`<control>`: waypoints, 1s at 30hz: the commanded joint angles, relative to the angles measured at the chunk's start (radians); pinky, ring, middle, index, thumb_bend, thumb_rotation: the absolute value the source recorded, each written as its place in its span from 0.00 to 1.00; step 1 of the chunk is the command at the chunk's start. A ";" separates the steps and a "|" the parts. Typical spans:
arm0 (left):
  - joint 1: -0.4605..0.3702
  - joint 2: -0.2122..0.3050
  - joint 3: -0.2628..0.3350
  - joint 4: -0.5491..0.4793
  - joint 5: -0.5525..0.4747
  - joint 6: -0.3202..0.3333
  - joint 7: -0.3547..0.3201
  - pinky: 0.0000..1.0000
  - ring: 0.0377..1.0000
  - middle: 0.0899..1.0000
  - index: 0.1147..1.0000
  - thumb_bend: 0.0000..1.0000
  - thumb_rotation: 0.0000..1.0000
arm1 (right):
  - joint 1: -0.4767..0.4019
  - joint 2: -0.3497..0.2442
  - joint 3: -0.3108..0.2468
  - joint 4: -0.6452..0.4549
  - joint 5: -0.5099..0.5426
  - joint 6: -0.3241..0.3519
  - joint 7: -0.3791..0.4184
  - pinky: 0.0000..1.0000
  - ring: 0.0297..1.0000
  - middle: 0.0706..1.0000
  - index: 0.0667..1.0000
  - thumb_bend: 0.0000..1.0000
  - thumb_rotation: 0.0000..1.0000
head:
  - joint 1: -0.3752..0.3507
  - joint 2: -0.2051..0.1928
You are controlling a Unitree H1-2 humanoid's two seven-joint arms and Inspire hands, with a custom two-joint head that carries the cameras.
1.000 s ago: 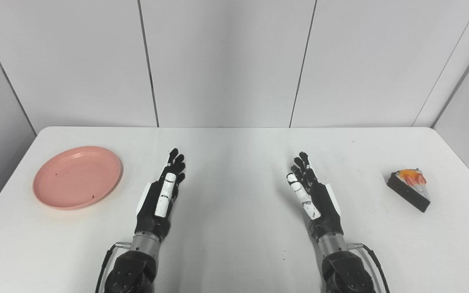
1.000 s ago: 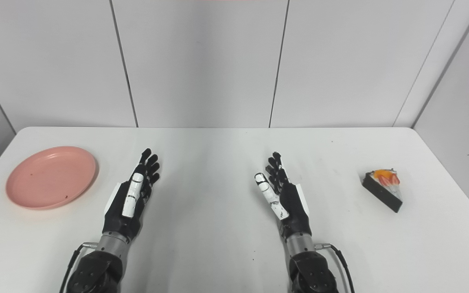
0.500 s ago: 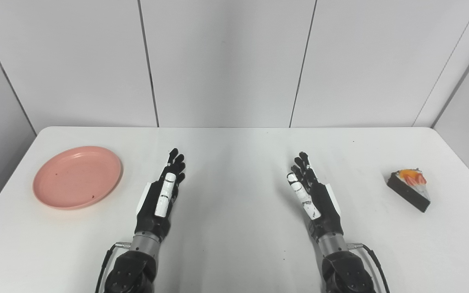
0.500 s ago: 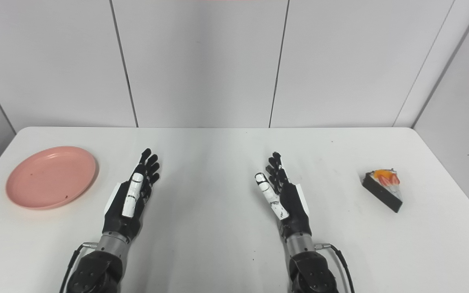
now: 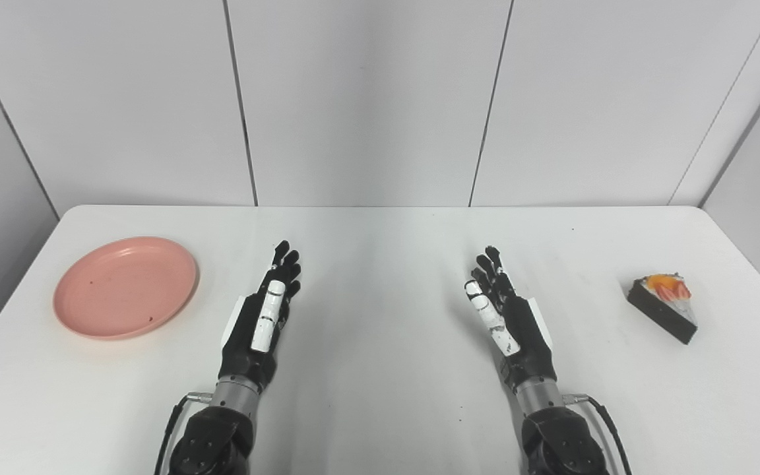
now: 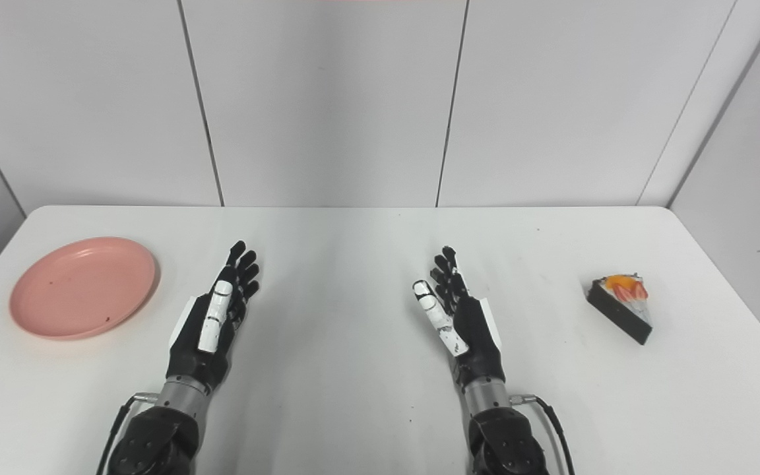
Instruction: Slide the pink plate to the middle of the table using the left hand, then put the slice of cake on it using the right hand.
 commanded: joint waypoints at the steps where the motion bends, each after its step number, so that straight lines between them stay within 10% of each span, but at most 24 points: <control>1: 0.043 0.011 -0.001 0.029 0.005 -0.004 -0.007 1.00 1.00 1.00 1.00 0.59 0.97 | 0.000 0.008 0.000 0.001 0.005 -0.013 0.001 0.99 0.95 0.96 1.00 0.58 0.74 | 0.001 0.002; 30: 0.046 0.009 -0.002 0.025 0.014 -0.004 -0.004 1.00 1.00 1.00 1.00 0.58 0.98 | 0.001 0.008 -0.004 -0.005 0.009 -0.004 0.001 0.98 0.94 0.96 1.00 0.58 0.73 | 0.001 0.002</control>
